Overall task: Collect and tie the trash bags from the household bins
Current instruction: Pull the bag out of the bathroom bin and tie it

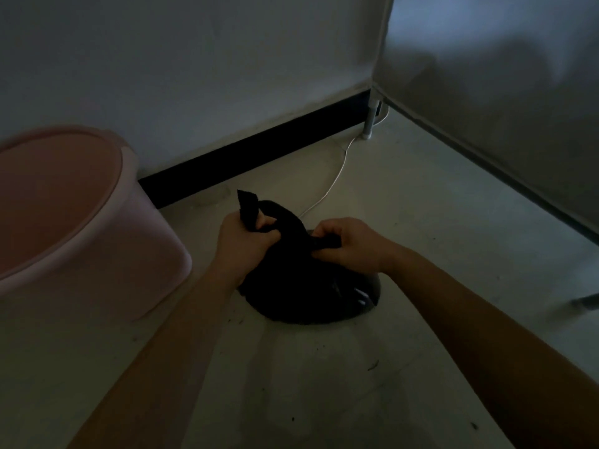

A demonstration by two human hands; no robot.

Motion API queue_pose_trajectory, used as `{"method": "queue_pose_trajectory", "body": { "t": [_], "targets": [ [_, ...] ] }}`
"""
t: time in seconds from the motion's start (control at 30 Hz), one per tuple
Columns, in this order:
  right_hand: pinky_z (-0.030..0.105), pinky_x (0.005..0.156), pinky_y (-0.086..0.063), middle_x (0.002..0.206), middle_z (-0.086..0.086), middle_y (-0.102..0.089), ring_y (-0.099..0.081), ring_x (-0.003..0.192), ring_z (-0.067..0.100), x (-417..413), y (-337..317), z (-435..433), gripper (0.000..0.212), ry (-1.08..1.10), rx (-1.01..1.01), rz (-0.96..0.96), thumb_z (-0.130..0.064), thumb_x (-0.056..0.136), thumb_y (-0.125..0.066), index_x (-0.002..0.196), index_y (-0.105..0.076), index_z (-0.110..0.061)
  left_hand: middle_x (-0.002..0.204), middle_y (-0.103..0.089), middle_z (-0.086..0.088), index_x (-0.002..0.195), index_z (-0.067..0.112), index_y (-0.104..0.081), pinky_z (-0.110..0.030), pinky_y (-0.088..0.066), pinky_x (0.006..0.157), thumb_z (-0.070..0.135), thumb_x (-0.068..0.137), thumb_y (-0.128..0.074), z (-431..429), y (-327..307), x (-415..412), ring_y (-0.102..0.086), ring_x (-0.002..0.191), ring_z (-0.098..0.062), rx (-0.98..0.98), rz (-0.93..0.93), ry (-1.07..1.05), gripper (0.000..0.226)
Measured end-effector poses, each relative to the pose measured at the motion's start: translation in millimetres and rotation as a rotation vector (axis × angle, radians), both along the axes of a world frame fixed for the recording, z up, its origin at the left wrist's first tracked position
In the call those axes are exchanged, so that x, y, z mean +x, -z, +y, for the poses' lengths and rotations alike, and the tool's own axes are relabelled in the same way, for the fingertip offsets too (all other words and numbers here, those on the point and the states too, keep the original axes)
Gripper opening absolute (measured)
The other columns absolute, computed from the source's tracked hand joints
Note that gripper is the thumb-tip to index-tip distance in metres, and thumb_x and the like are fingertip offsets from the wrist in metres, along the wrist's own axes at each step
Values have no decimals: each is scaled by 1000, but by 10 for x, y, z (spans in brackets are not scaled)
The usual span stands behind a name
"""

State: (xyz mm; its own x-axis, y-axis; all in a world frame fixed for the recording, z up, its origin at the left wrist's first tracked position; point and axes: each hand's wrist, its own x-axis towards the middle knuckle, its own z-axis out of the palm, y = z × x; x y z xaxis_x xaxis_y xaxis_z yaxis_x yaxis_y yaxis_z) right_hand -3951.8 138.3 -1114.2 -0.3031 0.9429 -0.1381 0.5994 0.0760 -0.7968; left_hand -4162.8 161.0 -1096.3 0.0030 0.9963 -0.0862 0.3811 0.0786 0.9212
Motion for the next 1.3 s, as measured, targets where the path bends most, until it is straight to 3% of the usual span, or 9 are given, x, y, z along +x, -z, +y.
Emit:
{"method": "queue_pose_trajectory", "body": {
  "t": [0.13,0.3,0.4,0.5,0.73,0.83,0.93,1.1,1.3],
  "targets": [
    [7,64,-40,76,-11,-60,-55,65,-11,-118,10,-19,26,-13,32,37,-8,82,-74,80,-60,-30,76,-70,-2,71,7,-66,-14,-45,69,4,74,-73,-13,140,59,-64,73,-13,111,176,-206,8],
    [25,70,-46,73,-4,-62,-57,68,4,-140,6,-13,24,38,-54,116,-13,80,-76,73,-61,-30,58,-55,-3,58,11,-53,-17,-36,55,10,81,-71,-27,197,92,-51,59,-16,163,227,-256,29],
    [31,76,-52,77,0,-66,-66,75,11,-177,-23,-59,15,100,-165,179,-33,86,-73,77,-67,-22,55,-47,-1,54,18,-39,-29,-36,59,6,85,-66,-39,186,100,-45,54,-14,-24,-21,-292,43],
    [37,91,-56,95,9,-74,-73,90,20,-164,12,-85,45,156,-289,254,-52,89,-64,94,-72,-9,54,-50,2,59,19,-41,-24,-41,57,2,89,-62,-64,101,133,-49,51,-10,-270,-458,-293,40],
    [38,87,-54,96,18,-72,-71,87,23,-110,38,-119,41,188,-328,302,-42,91,-67,93,-69,-2,82,-68,-9,73,11,-64,-38,-53,76,12,90,-50,-70,-63,110,-67,78,-25,-591,-798,-77,22],
    [31,74,-50,77,9,-67,-64,72,14,-106,41,-130,30,185,-315,286,-41,89,-69,76,-68,-14,86,-72,-9,79,7,-65,-37,-57,74,17,89,-64,-74,-52,104,-71,83,-23,-538,-740,-28,14],
    [22,65,-46,67,-4,-63,-59,62,6,-100,48,-135,27,179,-325,292,-37,90,-70,71,-64,-18,74,-67,-5,59,18,-44,-31,-57,66,-3,85,-65,-82,-39,121,-71,75,-17,-418,-670,-50,39],
    [26,71,-53,81,1,-70,-67,70,11,-4,45,-111,35,188,-308,219,-45,87,-71,93,-69,-11,85,-75,-4,47,23,-56,-34,-60,72,-16,83,-58,-100,-32,135,-74,87,-20,-309,-593,-32,54],
    [23,71,-48,101,-2,-53,-56,84,10,43,104,-66,39,432,126,92,-42,83,-75,114,-56,-28,80,-64,-6,68,17,-43,-41,-57,79,-14,78,-65,-95,132,126,-68,83,-25,-233,-447,-106,39]
  ]
}}
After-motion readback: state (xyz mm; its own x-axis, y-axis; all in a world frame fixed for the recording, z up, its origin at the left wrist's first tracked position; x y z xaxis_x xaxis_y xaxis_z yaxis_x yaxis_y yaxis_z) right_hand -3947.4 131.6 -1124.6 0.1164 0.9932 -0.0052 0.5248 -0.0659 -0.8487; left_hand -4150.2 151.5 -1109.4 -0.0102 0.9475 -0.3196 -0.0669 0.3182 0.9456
